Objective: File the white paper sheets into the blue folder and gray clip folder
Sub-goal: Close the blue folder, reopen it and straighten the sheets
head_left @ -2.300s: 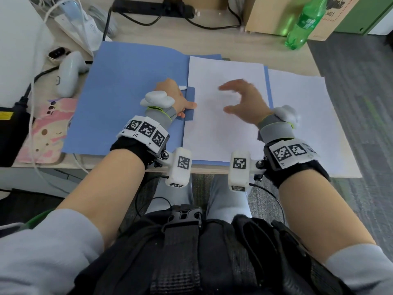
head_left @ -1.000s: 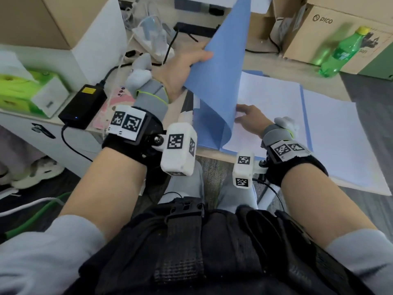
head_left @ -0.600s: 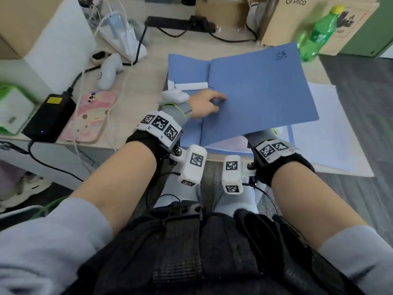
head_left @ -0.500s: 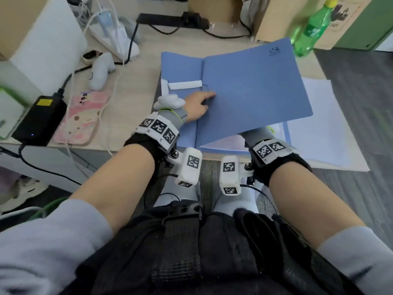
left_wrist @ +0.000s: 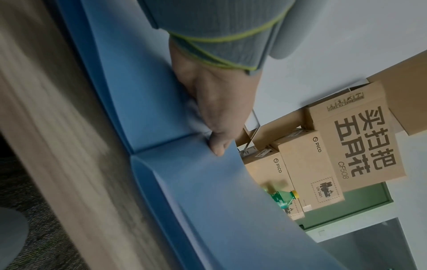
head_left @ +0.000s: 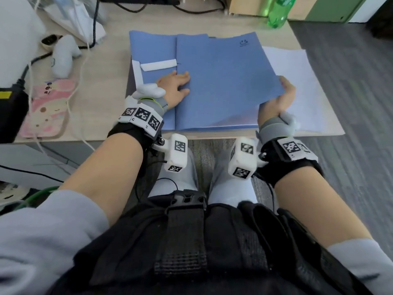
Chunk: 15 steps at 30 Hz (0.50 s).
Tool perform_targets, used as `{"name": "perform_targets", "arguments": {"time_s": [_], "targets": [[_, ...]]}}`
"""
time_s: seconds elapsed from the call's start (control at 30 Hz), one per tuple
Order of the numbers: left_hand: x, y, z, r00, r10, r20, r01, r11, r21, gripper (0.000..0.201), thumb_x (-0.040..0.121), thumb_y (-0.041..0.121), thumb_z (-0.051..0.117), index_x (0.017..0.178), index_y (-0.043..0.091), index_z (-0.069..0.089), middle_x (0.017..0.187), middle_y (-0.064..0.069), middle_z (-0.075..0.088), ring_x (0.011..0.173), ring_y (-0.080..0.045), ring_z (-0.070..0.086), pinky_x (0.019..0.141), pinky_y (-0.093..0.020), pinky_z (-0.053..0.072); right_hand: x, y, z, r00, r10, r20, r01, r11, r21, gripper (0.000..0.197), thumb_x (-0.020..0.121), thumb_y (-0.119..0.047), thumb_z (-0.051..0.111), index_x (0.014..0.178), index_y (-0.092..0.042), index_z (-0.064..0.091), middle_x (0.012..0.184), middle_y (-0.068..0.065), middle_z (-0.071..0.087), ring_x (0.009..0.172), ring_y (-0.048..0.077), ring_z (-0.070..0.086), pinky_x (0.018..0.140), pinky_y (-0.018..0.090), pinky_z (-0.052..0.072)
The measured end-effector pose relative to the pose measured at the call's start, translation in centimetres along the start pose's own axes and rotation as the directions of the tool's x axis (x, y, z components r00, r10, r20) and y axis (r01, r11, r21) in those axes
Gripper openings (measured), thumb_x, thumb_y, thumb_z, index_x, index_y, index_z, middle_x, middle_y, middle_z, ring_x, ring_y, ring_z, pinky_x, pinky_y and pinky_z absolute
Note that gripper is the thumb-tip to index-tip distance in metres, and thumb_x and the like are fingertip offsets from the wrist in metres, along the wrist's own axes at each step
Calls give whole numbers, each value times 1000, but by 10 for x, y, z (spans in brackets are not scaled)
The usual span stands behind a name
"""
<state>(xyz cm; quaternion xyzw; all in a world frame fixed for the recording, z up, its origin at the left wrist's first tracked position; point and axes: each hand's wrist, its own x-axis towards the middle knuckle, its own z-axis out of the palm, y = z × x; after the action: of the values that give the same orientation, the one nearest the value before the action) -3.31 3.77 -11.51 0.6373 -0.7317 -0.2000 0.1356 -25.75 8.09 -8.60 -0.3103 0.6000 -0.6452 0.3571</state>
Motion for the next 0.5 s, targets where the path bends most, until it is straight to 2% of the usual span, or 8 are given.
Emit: {"name": "perform_targets", "arguments": {"time_s": [0.07, 0.13, 0.2, 0.27, 0.33, 0.43, 0.47, 0.5], "targets": [[1, -1, 1, 1000, -1, -6, 1, 1000, 12, 50, 96, 21, 48, 144, 16, 35, 155, 1, 28, 146, -22, 18, 119, -33, 16, 3, -9, -10, 994, -31, -109, 34, 999, 31, 28, 61, -16, 40, 67, -19, 67, 55, -10, 63, 54, 9, 56, 54, 19, 40], [2, -2, 1, 1000, -2, -8, 2, 1000, 19, 50, 96, 20, 48, 144, 16, 35, 155, 0, 28, 146, -23, 18, 120, -33, 15, 7, -15, -15, 987, -45, -153, 57, 996, 70, 27, 68, -21, 43, 75, -11, 67, 68, 1, 69, 55, 8, 61, 53, 17, 43], [2, -1, 2, 1000, -1, -18, 1, 1000, 24, 50, 95, 21, 49, 143, 17, 37, 154, 1, 28, 146, -22, 19, 120, -34, 16, 4, -16, -16, 988, -79, -130, 83, 996, 22, 27, 71, -22, 45, 76, -11, 69, 73, -5, 71, 62, 6, 66, 60, 19, 49], [3, -1, 4, 999, -4, -36, 5, 1000, 28, 49, 95, 22, 50, 143, 18, 38, 154, 3, 29, 146, -21, 19, 119, -33, 16, 5, -15, -20, 983, -142, -119, 141, 990, -23, 28, 71, -22, 47, 75, -10, 72, 68, -11, 71, 71, 9, 69, 68, 23, 52], [4, -3, 6, 999, -12, -52, 13, 1000, 27, 49, 94, 22, 50, 142, 18, 39, 154, 4, 30, 146, -20, 20, 119, -33, 16, 3, -17, -25, 963, -246, -114, 227, 961, -156, 29, 74, -21, 47, 71, -9, 74, 69, -8, 73, 67, 4, 66, 63, 17, 48], [5, -3, 8, 996, -17, -83, 19, 1000, 24, 49, 93, 22, 52, 141, 19, 41, 153, 5, 32, 145, -19, 21, 118, -33, 18, 1, -20, -23, 909, -417, 24, 402, 857, -323, 34, 81, -22, 47, 66, -9, 75, 60, -7, 68, 54, 1, 56, 53, 22, 38], [5, -3, 9, 996, -19, -88, 21, 1000, 17, 49, 93, 22, 52, 141, 19, 42, 152, 6, 33, 145, -19, 21, 118, -34, 18, -1, -21, -17, 908, -404, 112, 414, 823, -389, 36, 81, -24, 47, 66, -7, 74, 56, -4, 66, 51, 4, 53, 52, 24, 36], [5, -4, 10, 996, -22, -90, 22, 1000, 8, 49, 93, 22, 52, 140, 20, 42, 152, 6, 33, 145, -19, 21, 119, -35, 18, 0, -19, -9, 907, -369, 203, 421, 771, -478, 38, 79, -28, 46, 67, -5, 74, 54, 3, 65, 50, 13, 51, 52, 27, 36]]}}
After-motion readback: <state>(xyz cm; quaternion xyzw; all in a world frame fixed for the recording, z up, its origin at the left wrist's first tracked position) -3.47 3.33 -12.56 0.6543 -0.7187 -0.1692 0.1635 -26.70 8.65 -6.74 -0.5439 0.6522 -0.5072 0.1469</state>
